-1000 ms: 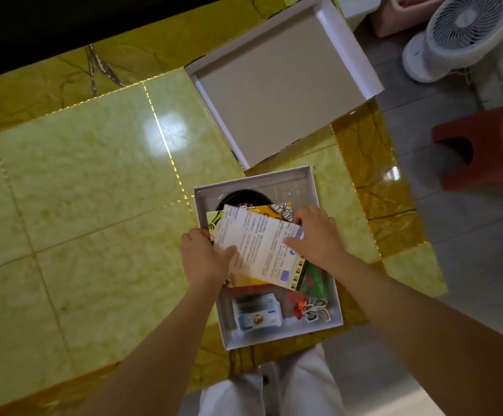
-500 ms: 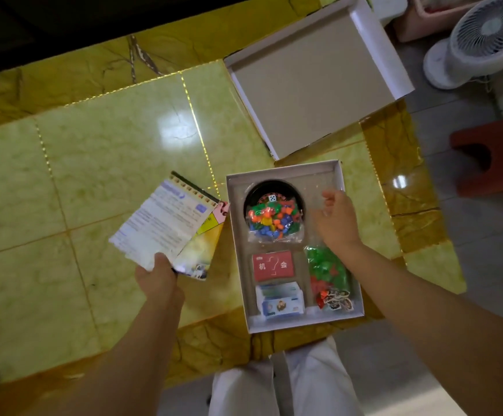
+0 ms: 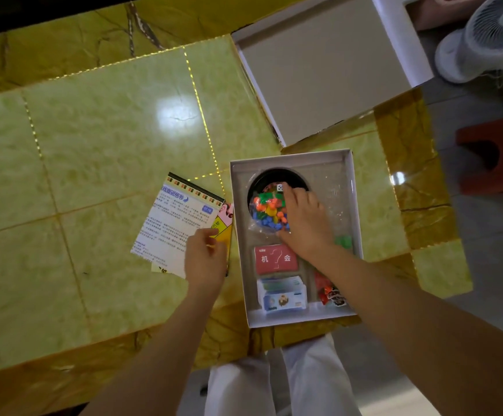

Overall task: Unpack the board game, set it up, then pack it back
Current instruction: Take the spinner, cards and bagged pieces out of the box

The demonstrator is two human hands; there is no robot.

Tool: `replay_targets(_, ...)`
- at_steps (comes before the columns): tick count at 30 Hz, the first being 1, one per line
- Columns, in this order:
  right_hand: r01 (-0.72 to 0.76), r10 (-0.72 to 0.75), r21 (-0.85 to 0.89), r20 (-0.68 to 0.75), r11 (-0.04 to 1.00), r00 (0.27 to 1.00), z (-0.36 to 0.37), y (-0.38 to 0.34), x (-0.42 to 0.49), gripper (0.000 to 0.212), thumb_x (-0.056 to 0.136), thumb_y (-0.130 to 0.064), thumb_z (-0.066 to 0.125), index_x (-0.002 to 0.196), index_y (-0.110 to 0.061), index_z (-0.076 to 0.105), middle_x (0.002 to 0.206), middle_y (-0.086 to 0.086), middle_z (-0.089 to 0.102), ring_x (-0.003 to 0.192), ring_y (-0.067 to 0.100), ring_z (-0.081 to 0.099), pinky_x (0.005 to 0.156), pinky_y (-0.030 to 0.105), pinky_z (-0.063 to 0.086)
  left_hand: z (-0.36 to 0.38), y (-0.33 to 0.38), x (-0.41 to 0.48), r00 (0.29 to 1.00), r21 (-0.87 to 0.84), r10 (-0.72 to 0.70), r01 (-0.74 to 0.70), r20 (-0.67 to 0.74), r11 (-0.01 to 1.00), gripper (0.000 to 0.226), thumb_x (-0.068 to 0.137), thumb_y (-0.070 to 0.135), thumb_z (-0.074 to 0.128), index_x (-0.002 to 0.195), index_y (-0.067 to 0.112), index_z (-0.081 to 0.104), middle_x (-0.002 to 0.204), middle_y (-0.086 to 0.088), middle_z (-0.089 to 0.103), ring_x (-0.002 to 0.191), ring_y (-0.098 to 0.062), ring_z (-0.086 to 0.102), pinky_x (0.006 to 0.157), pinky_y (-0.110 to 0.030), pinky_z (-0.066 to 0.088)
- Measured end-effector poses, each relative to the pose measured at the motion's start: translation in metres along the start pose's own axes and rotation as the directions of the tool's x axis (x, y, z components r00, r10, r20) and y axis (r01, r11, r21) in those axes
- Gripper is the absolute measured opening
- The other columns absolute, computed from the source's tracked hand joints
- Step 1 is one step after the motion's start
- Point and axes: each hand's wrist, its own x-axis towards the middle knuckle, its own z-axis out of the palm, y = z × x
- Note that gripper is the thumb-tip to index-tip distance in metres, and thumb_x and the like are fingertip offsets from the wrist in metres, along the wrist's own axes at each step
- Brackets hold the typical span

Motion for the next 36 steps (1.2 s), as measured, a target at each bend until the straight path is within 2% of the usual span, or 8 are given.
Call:
replay_targets(4,-0.071,0.072,0.011,-0.102,0.997,0.992,-0.001,-0.001,0.009,0.065,0.079,-0.04,0.07,0.13,-0.012,0.042,0.125,0.008,0.049,0.115,0.025,0.043,0.093,0.035,0.033,0.009,0.016,0.003,0.988,-0.121,0.068,-0.051,0.136,0.991,0.01,0.093,0.023,0.058,0.1,0.018,0.063,0.097,-0.001,0.063,0.087,-0.015,0.06,0.072,-0.029,0.05)
replay_targets(9,-0.085,0.112,0.499,-0.023,0.862,0.993,-0.009,0.005,-0.002,0.041,0.077,-0.033,0.074,0.108,-0.019,0.051,0.102,-0.001,0.048,0.097,0.019,0.053,0.082,0.038,0.049,0.017,0.036,-0.001,0.95,-0.33,0.02,0.088,0.31,0.94,0.03,0.092,0.036,0.06,0.108,0.01,0.064,0.095,-0.002,0.067,0.08,-0.01,0.061,0.059,-0.011,0.045)
replay_targets(13,-0.062,0.047,0.621,0.04,0.781,0.998,-0.01,-0.013,-0.01,0.043,0.077,-0.033,0.076,0.111,-0.024,0.05,0.108,0.001,0.049,0.087,0.01,0.056,0.08,0.03,0.053,0.017,0.051,-0.005,0.861,-0.507,0.02,0.28,0.508,0.815,0.037,0.091,0.037,0.059,0.103,0.002,0.065,0.098,-0.012,0.071,0.088,-0.022,0.068,0.078,-0.03,0.056)
replay_targets(17,-0.047,-0.133,0.798,0.158,0.6,0.978,-0.014,-0.037,-0.011,0.064,0.077,-0.035,0.077,0.132,-0.024,0.046,0.125,-0.007,0.046,0.104,0.005,0.056,0.089,0.024,0.052,-0.003,0.044,0.0,0.929,-0.609,-0.113,0.319,0.352,0.726,0.015,0.09,0.019,0.062,0.098,0.008,0.068,0.086,-0.007,0.073,0.078,-0.016,0.069,0.067,-0.027,0.055)
replay_targets(22,-0.092,0.046,0.713,0.084,0.695,0.995,-0.011,-0.032,-0.012,0.029,0.091,-0.015,0.061,0.12,-0.019,0.055,0.104,-0.006,0.058,0.088,0.007,0.058,0.077,0.025,0.05,-0.043,-0.003,0.025,0.895,-0.606,-0.427,0.41,0.126,0.682,0.023,0.09,0.02,0.062,0.111,0.01,0.062,0.099,-0.01,0.068,0.089,-0.024,0.066,0.07,-0.031,0.052)
replay_targets(29,-0.259,0.276,0.174,-0.081,0.95,0.958,-0.003,0.028,-0.049,0.031,0.083,-0.028,0.067,0.104,-0.015,0.049,0.104,0.001,0.049,0.094,0.018,0.051,0.08,0.033,0.047,-0.038,-0.038,0.033,0.881,-0.179,-0.467,0.448,-0.079,0.876,0.08,0.076,0.048,0.069,0.135,-0.001,0.043,0.13,-0.021,0.049,0.117,-0.036,0.051,0.095,-0.044,0.048)
replay_targets(33,-0.423,0.425,-0.065,0.004,0.904,0.905,0.017,0.039,-0.069,0.064,0.079,-0.054,0.066,0.122,-0.017,0.037,0.121,0.01,0.039,0.109,0.024,0.041,0.088,0.037,0.045,-0.027,-0.008,0.01,0.922,0.171,-0.24,0.301,-0.303,0.938,0.073,0.085,0.026,0.067,0.143,-0.001,0.032,0.143,-0.024,0.029,0.129,-0.039,0.031,0.105,-0.046,0.031)
replay_targets(36,-0.426,0.426,0.066,0.008,0.903,0.905,0.028,0.039,-0.076,0.067,0.078,-0.037,0.075,0.128,-0.016,0.036,0.127,0.015,0.037,0.109,0.028,0.042,0.091,0.037,0.047,-0.008,-0.008,0.001,0.974,0.186,0.027,0.016,-0.225,0.982,0.044,0.087,0.017,0.059,0.129,0.005,0.051,0.129,-0.018,0.042,0.118,-0.034,0.041,0.1,-0.047,0.039)
